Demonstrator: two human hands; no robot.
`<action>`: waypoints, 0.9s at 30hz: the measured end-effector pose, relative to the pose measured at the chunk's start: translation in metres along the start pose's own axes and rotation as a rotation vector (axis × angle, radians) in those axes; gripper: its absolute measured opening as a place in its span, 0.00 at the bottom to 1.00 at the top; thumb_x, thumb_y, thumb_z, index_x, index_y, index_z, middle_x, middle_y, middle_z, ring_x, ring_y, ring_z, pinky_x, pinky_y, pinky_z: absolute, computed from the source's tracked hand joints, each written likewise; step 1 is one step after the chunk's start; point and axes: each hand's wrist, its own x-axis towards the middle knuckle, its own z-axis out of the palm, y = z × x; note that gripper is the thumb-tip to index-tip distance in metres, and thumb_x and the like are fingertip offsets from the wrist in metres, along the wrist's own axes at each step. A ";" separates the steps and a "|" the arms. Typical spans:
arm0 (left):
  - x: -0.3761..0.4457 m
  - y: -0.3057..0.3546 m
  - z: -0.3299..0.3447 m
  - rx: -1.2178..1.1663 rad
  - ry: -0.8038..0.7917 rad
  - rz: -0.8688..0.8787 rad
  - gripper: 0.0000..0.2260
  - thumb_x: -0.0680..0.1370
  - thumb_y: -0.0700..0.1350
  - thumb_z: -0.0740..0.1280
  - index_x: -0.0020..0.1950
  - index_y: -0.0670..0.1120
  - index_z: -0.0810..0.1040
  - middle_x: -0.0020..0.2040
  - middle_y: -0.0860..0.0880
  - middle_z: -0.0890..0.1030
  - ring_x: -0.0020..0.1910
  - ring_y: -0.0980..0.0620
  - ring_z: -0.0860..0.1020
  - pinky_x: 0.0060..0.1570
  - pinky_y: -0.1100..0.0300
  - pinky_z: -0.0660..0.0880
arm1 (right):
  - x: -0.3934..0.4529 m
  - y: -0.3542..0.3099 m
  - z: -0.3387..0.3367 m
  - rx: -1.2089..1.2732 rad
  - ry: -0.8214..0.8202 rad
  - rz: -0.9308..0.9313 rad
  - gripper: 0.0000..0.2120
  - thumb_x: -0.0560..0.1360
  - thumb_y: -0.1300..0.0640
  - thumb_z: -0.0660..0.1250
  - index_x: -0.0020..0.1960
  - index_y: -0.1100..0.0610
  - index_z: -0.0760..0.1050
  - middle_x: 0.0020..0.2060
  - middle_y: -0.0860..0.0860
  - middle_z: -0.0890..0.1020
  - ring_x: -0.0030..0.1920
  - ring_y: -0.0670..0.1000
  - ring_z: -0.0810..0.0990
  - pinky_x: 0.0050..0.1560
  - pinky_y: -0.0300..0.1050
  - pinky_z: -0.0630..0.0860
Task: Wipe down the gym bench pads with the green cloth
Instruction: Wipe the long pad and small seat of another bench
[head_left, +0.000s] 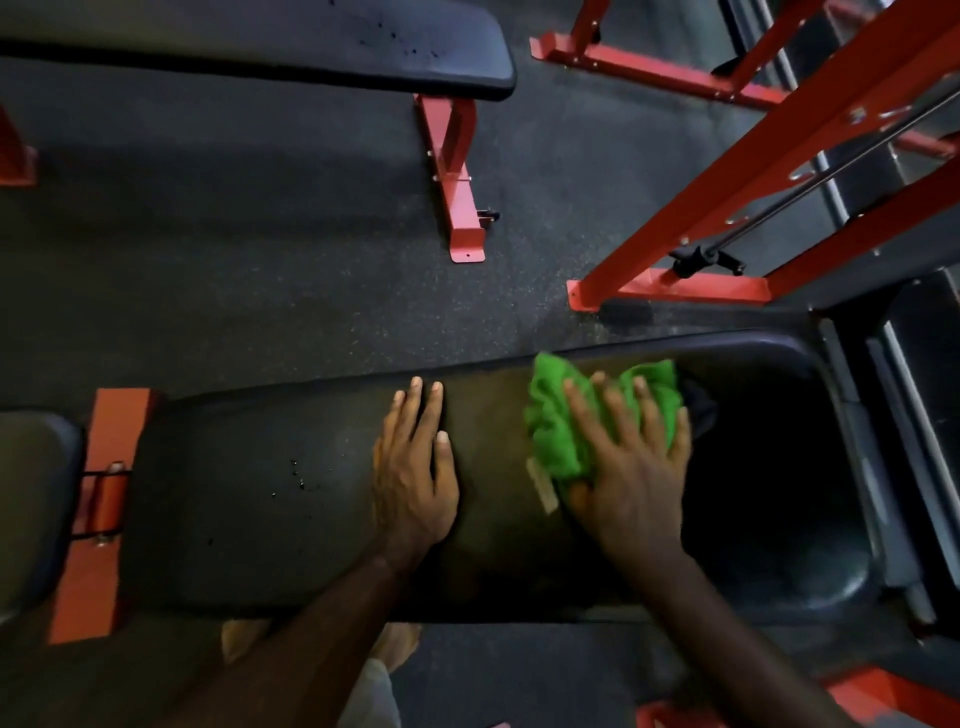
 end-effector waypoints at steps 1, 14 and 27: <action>0.000 0.000 0.000 0.000 -0.004 -0.004 0.24 0.84 0.47 0.55 0.82 0.51 0.64 0.84 0.53 0.59 0.83 0.54 0.54 0.76 0.49 0.60 | 0.019 -0.005 0.002 0.011 0.018 0.108 0.41 0.68 0.38 0.66 0.80 0.44 0.66 0.77 0.53 0.70 0.79 0.64 0.63 0.75 0.75 0.54; 0.001 0.000 0.001 -0.019 0.001 0.004 0.24 0.85 0.46 0.55 0.82 0.48 0.64 0.84 0.52 0.59 0.83 0.53 0.53 0.78 0.43 0.60 | 0.017 -0.010 0.008 0.014 0.031 0.087 0.43 0.67 0.38 0.71 0.80 0.44 0.65 0.76 0.53 0.71 0.78 0.63 0.64 0.76 0.74 0.53; -0.002 -0.035 -0.027 -0.123 0.087 -0.069 0.24 0.83 0.45 0.60 0.80 0.47 0.67 0.82 0.50 0.63 0.82 0.52 0.57 0.81 0.44 0.55 | 0.027 -0.040 0.021 0.018 -0.019 -0.066 0.45 0.65 0.43 0.77 0.80 0.45 0.66 0.73 0.54 0.74 0.76 0.62 0.67 0.76 0.73 0.56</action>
